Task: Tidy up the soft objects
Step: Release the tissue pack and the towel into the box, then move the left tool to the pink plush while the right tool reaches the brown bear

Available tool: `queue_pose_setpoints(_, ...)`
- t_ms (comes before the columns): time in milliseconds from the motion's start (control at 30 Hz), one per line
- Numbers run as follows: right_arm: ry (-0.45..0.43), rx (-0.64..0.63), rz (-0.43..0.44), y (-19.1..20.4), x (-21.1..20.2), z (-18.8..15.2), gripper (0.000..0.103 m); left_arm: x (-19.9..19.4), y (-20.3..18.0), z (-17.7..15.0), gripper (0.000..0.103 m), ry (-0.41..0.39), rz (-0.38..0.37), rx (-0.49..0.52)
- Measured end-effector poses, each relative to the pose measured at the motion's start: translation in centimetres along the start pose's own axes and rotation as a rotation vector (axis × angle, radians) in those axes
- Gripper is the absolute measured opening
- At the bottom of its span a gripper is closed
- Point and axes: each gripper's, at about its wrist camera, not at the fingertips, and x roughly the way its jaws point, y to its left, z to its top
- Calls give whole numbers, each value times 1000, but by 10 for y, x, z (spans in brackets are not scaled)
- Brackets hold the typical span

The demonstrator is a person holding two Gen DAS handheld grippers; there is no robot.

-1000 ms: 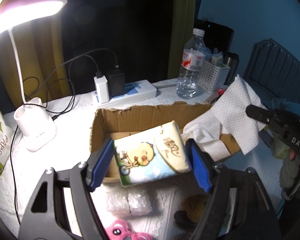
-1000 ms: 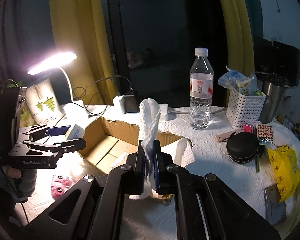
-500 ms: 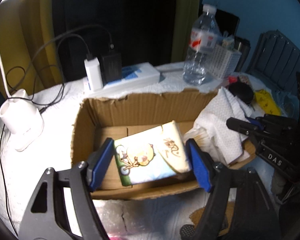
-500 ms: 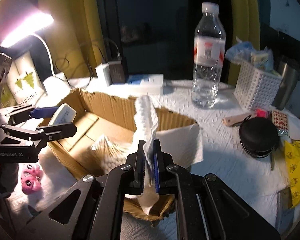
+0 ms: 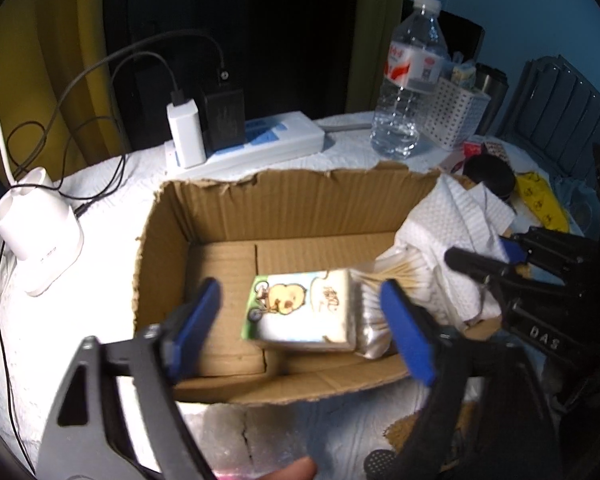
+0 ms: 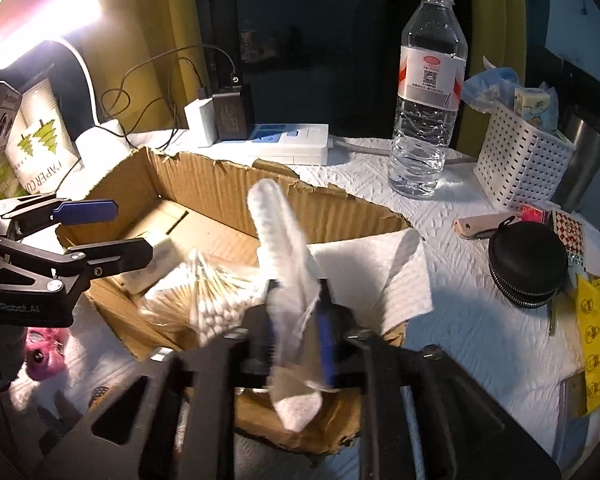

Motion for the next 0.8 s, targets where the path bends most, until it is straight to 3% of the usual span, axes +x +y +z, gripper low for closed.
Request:
queue_pose_setpoints(100, -12, 5, 0, 4, -8, 1, 46, -8, -2, -1, 90, -16, -6, 12)
queue_pose_setpoints(233, -31, 15, 7, 9, -20, 1, 53, -22, -2, -4, 90, -41, -11, 15)
queue_pose_setpoints(800, -75, 14, 1, 39, -71, -15, 54, -81, -3, -34, 90, -110, -28, 13)
